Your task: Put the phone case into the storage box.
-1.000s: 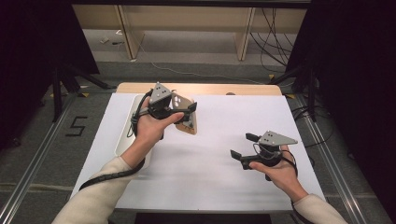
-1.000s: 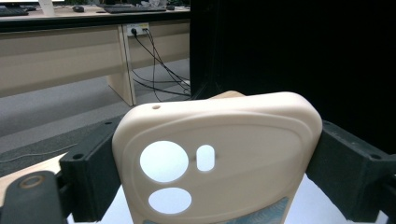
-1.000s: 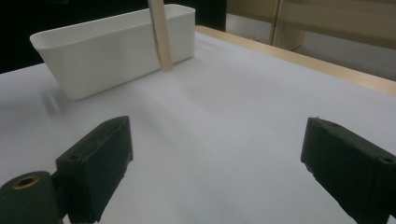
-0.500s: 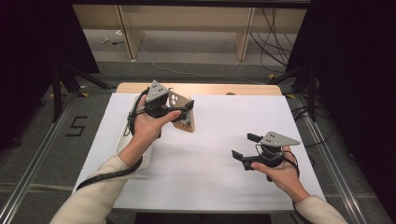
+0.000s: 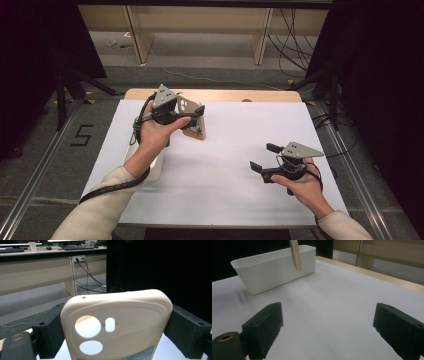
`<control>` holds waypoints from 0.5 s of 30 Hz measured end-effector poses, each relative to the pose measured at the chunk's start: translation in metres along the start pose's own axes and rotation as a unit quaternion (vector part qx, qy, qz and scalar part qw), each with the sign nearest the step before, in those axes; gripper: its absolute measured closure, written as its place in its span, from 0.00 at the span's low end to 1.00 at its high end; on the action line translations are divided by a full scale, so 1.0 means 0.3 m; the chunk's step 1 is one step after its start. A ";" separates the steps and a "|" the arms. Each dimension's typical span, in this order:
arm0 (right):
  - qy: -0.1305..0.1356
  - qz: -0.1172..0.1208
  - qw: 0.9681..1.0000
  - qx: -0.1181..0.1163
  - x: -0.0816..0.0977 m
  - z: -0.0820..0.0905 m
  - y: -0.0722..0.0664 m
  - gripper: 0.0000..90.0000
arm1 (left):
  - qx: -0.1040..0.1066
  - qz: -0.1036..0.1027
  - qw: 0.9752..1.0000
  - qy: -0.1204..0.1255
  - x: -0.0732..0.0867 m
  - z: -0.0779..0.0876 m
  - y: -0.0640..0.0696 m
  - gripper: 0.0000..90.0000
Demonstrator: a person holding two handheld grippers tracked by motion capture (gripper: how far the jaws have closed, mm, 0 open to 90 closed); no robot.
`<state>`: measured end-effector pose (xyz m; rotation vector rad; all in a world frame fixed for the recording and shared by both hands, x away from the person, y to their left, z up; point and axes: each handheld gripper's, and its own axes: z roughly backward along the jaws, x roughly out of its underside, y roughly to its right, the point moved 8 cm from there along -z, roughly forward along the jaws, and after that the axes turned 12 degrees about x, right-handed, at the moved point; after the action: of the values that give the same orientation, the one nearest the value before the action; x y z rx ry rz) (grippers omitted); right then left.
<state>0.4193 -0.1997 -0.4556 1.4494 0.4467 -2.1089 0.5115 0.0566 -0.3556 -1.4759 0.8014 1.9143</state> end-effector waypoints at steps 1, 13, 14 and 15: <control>0.000 0.000 1.000 0.000 0.000 0.001 0.001 0.11 | -0.001 0.000 1.000 0.000 0.000 0.002 -0.002 0.13; 0.008 -0.002 1.000 0.002 0.000 0.020 0.012 0.11 | -0.010 0.000 1.000 0.003 -0.015 0.021 -0.025 0.13; 0.007 -0.002 1.000 0.002 0.001 0.023 0.013 0.11 | -0.010 0.000 1.000 0.003 -0.016 0.022 -0.026 0.13; 0.008 -0.002 1.000 0.002 0.001 0.023 0.013 0.11 | -0.012 0.000 1.000 0.004 -0.018 0.023 -0.029 0.13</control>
<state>0.4164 -0.2068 -0.4533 1.4687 0.4523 -2.1040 0.5149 0.0668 -0.3500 -1.4991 0.7854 1.9258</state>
